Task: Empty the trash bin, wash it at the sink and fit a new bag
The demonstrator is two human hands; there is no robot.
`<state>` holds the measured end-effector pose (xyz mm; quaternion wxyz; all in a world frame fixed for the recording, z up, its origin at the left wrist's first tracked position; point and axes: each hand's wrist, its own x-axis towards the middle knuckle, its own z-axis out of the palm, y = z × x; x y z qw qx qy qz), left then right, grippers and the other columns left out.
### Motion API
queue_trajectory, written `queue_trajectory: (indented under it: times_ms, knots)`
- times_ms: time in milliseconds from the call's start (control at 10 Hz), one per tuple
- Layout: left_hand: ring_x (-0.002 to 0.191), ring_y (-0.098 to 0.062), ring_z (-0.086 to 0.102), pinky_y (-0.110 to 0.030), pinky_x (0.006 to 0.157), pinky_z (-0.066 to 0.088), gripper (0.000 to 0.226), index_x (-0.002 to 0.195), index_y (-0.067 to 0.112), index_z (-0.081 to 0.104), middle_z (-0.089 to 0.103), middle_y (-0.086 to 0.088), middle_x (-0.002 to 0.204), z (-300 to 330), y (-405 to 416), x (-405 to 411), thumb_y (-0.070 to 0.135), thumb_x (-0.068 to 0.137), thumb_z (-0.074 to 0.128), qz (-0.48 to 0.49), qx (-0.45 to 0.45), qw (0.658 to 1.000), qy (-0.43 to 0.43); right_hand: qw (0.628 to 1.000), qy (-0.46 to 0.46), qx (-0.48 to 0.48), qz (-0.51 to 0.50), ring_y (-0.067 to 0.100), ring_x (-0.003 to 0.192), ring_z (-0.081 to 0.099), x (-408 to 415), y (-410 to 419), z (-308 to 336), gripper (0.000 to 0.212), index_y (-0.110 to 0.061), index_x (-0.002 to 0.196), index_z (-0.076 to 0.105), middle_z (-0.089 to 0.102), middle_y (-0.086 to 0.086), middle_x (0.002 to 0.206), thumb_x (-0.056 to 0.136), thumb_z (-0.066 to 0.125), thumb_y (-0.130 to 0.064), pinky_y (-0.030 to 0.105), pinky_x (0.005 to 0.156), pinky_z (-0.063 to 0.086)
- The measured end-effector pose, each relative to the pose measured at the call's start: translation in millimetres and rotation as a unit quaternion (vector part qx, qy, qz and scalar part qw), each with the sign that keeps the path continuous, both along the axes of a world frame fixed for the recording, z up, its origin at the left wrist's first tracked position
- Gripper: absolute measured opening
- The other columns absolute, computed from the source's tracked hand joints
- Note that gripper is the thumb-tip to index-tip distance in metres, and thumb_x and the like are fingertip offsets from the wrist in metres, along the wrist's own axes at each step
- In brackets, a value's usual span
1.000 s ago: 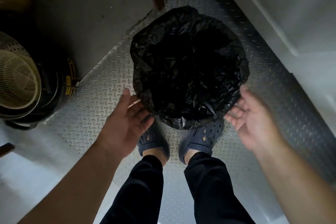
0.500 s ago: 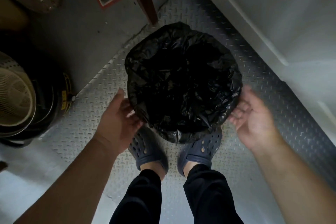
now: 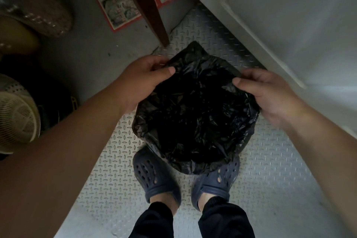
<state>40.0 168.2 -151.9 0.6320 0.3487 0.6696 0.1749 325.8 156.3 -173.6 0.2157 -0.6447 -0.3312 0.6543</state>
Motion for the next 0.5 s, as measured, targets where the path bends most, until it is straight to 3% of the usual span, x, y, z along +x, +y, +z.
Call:
queue_trajectory:
  times_ms: [100, 200, 300, 400, 500]
  knots:
    - [0.104, -0.016, 0.073, -0.033, 0.093, 0.055, 0.038, 0.112, 0.026, 0.075, 0.077, 0.003, 0.111, -6.8, 2.3, -0.7, 0.053, 0.085, 0.068, 0.08, -0.111, 0.987, -0.087, 1.0, 0.013, -0.015, 0.024, 0.019, 0.084, 0.075, -0.8, 3.9, -2.7, 0.018, -0.026, 0.091, 0.078, 0.078, 0.002, 0.089, 0.073, 0.075, -0.031, 0.036, 0.084, 0.057]
    - [0.098, -0.016, 0.075, -0.03, 0.084, 0.056, 0.043, 0.105, 0.024, 0.077, 0.079, 0.001, 0.105, -11.5, -0.5, -2.0, 0.06, 0.084, 0.065, 0.113, -0.167, 0.973, -0.112, 0.999, 0.018, -0.036, 0.033, 0.021, 0.085, 0.075, -2.6, 4.2, 0.2, 0.021, -0.026, 0.09, 0.077, 0.078, 0.004, 0.091, 0.073, 0.076, -0.038, 0.039, 0.086, 0.057]
    - [0.089, -0.013, 0.074, -0.03, 0.079, 0.052, 0.042, 0.084, 0.026, 0.078, 0.079, 0.007, 0.092, -11.9, -8.7, -8.9, 0.063, 0.083, 0.059, 0.177, -0.126, 0.975, -0.034, 0.999, 0.017, -0.041, 0.007, 0.02, 0.091, 0.075, -0.1, 1.0, 8.7, 0.037, -0.025, 0.093, 0.078, 0.078, 0.004, 0.095, 0.073, 0.072, -0.055, 0.039, 0.09, 0.053]
    - [0.09, -0.016, 0.063, -0.031, 0.082, 0.049, 0.037, 0.085, 0.025, 0.071, 0.071, 0.005, 0.096, -2.6, -36.7, -22.2, 0.057, 0.089, 0.054, 0.257, -0.106, 0.958, 0.072, 0.99, -0.067, -0.07, -0.103, 0.022, 0.097, 0.07, 7.4, -19.7, 18.9, 0.055, -0.02, 0.096, 0.074, 0.076, 0.003, 0.102, 0.075, 0.059, -0.068, 0.041, 0.09, 0.049]
    - [0.083, -0.018, 0.058, -0.035, 0.083, 0.051, 0.024, 0.083, 0.024, 0.062, 0.064, -0.001, 0.097, 17.2, -92.9, -29.0, 0.043, 0.096, 0.054, 0.22, -0.193, 0.942, 0.161, 0.969, -0.186, -0.085, -0.141, 0.03, 0.084, 0.065, 13.9, -59.1, 33.0, 0.035, -0.02, 0.079, 0.062, 0.068, 0.011, 0.089, 0.087, 0.049, -0.052, 0.044, 0.078, 0.051]
